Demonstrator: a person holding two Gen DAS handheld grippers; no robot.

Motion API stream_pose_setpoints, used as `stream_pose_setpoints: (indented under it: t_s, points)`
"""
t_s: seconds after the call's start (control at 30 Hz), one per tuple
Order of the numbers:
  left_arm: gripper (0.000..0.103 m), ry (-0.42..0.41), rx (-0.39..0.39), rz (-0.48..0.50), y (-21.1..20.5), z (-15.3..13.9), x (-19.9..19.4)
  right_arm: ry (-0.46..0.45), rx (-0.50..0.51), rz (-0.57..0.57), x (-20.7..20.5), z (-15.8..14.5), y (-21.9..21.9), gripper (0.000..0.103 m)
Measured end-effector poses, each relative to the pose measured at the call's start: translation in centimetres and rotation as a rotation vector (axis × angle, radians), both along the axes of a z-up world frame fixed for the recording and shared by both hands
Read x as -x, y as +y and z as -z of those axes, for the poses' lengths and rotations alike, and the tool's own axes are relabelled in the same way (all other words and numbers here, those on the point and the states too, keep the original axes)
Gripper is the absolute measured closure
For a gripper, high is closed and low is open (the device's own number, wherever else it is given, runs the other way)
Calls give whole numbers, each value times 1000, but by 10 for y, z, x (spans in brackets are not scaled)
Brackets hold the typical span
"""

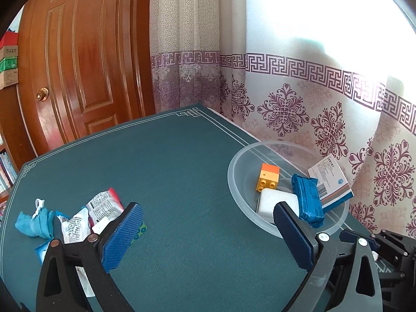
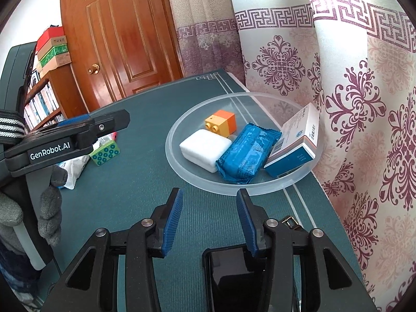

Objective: Organize objects
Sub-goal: 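Withdraw both grippers from the basin back toward the pile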

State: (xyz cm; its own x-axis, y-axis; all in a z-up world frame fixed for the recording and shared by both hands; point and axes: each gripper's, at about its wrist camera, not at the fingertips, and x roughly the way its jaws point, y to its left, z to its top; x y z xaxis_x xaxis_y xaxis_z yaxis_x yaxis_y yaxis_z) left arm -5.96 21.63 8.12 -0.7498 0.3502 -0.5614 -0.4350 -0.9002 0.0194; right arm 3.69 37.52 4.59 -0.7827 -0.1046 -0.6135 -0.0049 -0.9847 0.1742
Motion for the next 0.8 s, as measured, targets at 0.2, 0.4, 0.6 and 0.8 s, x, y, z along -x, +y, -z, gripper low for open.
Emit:
stream_pose_setpoints:
  t_s: [0.2, 0.4, 0.6, 0.8]
  points:
    - [1, -6, -9, -48, -22, 2, -5, -10, 0, -21, -1, 2, -11, 58]
    - [1, -19, -33, -115, -53, 4, -6, -21, 6, -40, -1, 5, -23, 56]
    - [1, -43, -70, -209, -91, 8, -2, -24, 16, -55, 0, 6, -35, 48]
    - [1, -51, -93, -324, -133, 12, 3, -33, 21, -81, 1, 8, -49, 48]
